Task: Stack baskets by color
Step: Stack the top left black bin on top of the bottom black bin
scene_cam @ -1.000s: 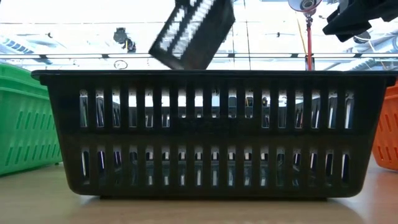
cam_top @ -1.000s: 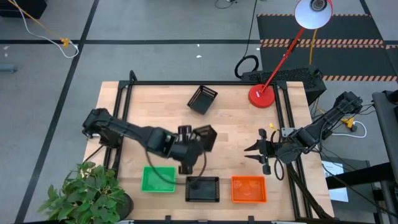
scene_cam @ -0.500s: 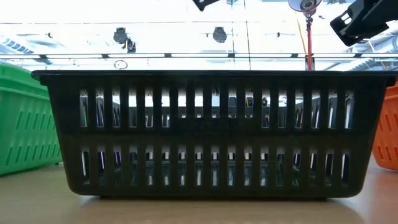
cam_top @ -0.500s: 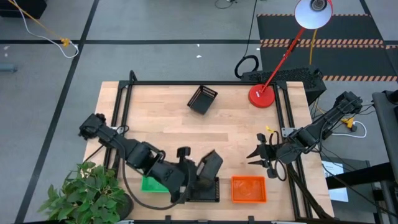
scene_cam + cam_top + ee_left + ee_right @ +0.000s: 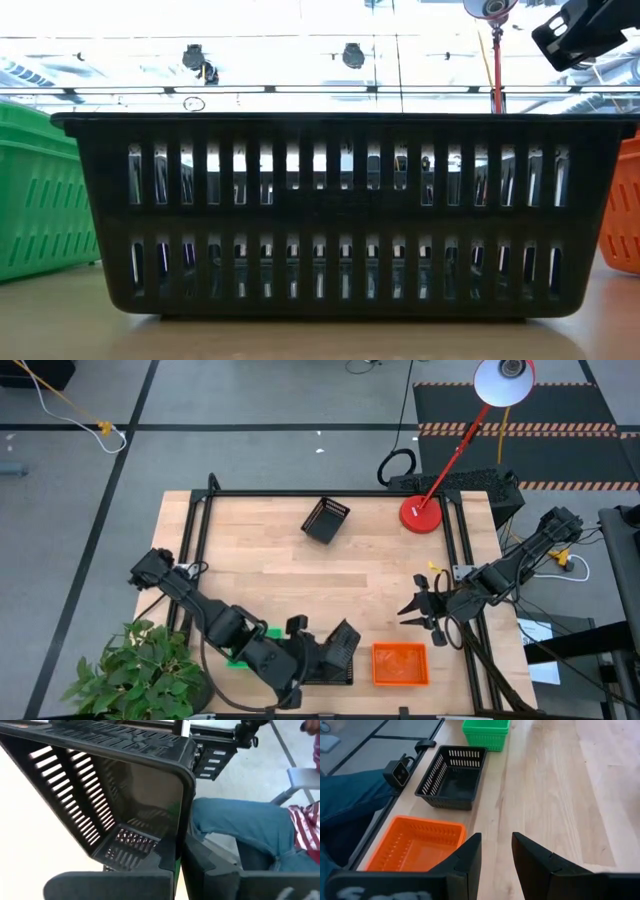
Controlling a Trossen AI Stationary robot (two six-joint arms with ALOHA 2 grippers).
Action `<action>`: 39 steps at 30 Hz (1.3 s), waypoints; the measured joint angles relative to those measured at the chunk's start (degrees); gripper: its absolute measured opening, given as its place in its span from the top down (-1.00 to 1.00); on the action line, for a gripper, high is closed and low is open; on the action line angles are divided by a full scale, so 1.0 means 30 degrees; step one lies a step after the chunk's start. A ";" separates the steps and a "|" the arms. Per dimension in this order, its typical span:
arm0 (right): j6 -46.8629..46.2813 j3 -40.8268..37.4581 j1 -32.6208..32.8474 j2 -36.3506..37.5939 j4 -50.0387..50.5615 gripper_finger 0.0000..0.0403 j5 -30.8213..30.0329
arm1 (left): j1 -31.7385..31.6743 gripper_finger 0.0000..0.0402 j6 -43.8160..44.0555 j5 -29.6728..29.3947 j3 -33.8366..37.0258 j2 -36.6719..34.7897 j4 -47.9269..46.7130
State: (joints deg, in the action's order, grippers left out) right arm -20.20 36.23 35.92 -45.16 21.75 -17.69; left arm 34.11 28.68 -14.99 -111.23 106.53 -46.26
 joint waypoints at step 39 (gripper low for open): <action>0.1687 0.0000 -0.2382 0.0152 -0.4886 0.48 -0.0036 | -0.0435 0.96 -0.3052 0.1861 -0.4862 0.3821 -0.8834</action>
State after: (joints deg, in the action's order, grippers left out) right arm -15.14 36.23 28.78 -44.71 7.10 -17.80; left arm 32.80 19.52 -9.41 -125.82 118.00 -72.76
